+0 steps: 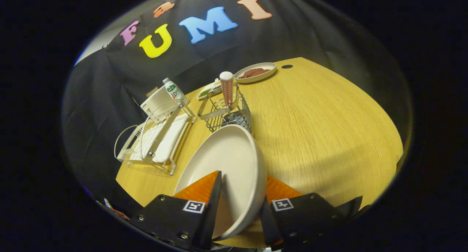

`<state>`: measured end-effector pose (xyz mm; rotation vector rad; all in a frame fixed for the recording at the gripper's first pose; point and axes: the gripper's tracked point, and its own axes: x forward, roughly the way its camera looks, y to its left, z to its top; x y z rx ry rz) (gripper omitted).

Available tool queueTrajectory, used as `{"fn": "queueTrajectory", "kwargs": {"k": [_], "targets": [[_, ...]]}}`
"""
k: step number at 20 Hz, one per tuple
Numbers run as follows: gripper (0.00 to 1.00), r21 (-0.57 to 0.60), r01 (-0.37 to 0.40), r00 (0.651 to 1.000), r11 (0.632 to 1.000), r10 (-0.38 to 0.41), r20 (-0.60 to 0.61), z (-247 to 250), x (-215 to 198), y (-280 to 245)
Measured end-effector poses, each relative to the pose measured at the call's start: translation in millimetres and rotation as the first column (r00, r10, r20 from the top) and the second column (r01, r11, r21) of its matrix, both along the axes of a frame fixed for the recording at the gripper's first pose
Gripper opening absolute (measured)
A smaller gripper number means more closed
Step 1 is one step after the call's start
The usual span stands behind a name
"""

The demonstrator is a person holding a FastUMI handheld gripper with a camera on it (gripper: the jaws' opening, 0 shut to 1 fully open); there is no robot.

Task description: Take the plate from the dish rack, then take the spoon from the basket and place it into the plate.

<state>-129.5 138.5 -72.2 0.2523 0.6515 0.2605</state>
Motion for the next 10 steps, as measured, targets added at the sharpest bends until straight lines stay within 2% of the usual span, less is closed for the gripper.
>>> {"fn": "queueTrajectory", "kwargs": {"k": [3, 5, 7, 8, 10], "targets": [[0.69, -0.066, -0.001, 0.999, 0.998, -0.002, -0.035, -12, -6, -12], [0.72, -0.155, 0.017, 1.000, 0.988, -0.017, 0.004, -10, -7, -27], [0.73, -0.207, 0.030, 0.996, 0.978, -0.012, 0.087, 5, -5, -38], [0.76, -0.235, 0.045, 0.989, 0.971, -0.011, 0.147, 17, -2, -45], [0.78, -0.251, 0.059, 0.964, 0.966, 0.010, 0.265, 50, 3, -49]]}}
